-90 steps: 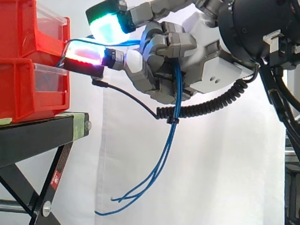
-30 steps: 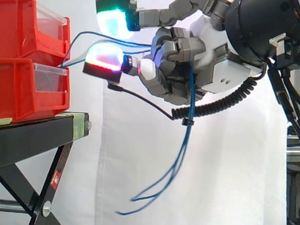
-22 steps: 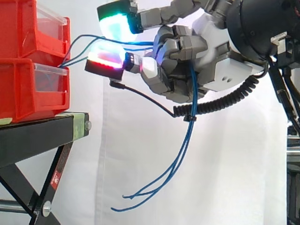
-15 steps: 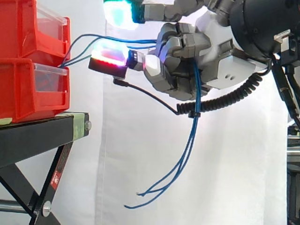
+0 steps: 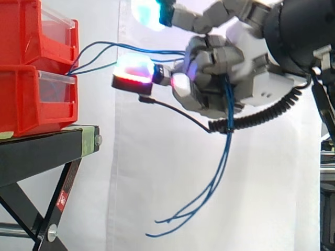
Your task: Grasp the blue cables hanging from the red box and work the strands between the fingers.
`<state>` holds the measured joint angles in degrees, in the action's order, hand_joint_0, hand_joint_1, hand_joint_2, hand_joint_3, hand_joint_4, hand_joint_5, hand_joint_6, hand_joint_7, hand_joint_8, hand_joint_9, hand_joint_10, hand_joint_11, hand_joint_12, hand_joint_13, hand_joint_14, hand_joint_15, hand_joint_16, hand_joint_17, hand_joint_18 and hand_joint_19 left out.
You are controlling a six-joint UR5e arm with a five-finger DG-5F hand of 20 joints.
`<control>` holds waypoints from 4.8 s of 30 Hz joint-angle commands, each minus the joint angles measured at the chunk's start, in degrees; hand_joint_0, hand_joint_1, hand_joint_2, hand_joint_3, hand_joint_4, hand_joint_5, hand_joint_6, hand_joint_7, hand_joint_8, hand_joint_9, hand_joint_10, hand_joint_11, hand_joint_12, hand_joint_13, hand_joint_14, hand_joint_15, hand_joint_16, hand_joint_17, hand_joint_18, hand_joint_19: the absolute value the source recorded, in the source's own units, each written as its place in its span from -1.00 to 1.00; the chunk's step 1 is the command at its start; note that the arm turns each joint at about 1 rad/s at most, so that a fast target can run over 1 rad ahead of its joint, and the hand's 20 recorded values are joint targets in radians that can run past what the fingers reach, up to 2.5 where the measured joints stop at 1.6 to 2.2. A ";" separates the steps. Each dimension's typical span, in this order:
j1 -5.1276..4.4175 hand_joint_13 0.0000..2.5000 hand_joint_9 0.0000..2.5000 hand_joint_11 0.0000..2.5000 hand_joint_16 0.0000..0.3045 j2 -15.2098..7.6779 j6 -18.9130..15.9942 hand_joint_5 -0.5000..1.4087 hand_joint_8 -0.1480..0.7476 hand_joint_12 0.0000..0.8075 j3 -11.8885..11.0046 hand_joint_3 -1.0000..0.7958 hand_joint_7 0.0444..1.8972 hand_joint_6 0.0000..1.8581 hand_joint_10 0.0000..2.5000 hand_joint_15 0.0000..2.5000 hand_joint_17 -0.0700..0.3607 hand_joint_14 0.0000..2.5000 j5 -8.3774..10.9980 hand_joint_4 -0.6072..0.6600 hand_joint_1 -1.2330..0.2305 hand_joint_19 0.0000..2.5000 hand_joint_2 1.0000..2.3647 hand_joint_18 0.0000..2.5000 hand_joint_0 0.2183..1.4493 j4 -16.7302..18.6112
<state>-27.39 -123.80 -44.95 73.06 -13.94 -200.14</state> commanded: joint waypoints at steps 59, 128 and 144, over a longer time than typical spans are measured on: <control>-0.91 0.59 0.56 1.00 0.62 0.05 15.77 -0.30 0.50 0.54 -1.78 -0.67 0.38 -0.67 1.00 0.29 0.18 1.00 1.81 0.30 -0.38 -0.53 -0.99 1.00 0.04 11.08; -0.91 0.59 0.56 1.00 0.62 0.05 16.74 -0.45 0.50 0.54 -1.69 0.16 0.21 0.25 1.00 0.29 0.18 1.00 1.73 0.16 -0.36 -0.53 -0.99 1.00 0.46 12.49; -1.26 0.59 0.56 1.00 0.62 0.05 16.65 -0.42 0.50 0.54 -1.69 -0.31 0.27 0.56 1.00 0.29 0.18 1.00 1.64 0.68 -0.32 -0.53 0.17 1.00 -0.26 12.49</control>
<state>-28.63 -123.75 -28.30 71.35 -12.30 -187.65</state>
